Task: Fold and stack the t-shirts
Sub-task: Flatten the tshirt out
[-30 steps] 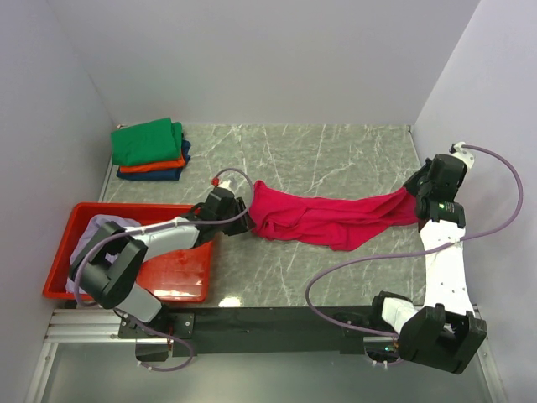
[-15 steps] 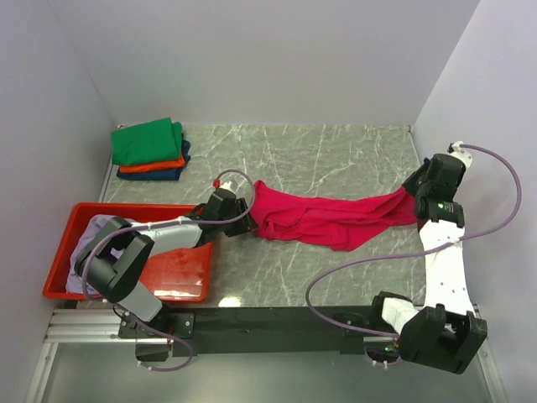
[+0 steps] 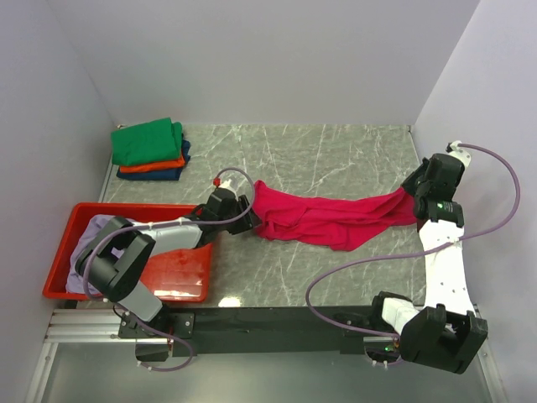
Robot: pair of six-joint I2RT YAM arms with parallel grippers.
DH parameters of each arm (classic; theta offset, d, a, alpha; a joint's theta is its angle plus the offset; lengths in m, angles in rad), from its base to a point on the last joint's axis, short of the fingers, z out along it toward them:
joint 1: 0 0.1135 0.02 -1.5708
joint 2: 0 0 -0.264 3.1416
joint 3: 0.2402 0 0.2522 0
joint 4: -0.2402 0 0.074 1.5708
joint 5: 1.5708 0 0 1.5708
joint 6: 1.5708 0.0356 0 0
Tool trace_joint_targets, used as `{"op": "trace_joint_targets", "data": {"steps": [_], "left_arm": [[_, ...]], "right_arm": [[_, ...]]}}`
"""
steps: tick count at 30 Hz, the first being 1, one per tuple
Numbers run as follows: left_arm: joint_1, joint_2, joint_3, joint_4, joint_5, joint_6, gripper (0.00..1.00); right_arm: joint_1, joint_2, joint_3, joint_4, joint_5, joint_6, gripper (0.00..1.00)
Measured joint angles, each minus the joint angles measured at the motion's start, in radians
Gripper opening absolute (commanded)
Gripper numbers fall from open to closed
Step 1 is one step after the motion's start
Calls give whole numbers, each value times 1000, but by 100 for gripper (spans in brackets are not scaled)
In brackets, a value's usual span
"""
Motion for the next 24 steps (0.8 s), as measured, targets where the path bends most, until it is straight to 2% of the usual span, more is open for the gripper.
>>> {"op": "trace_joint_targets", "data": {"steps": [7, 10, 13, 16, 17, 24], "left_arm": [[0, -2, -14, 7, 1, -8, 51], [0, 3, -14, 14, 9, -12, 46], [0, 16, -14, 36, 24, -18, 34], [0, 20, -14, 50, 31, -27, 14], [0, 20, -14, 55, 31, -29, 1], [19, -27, -14, 20, 30, -23, 0]], "right_arm": [[6, 9, 0, 0, -1, -3, 0], [9, 11, 0, -2, -2, -4, 0], [10, 11, 0, -2, -2, -4, 0], [10, 11, 0, -2, -2, -4, 0], [10, 11, 0, -2, -2, -4, 0], [24, 8, 0, -8, 0, -8, 0]]}}
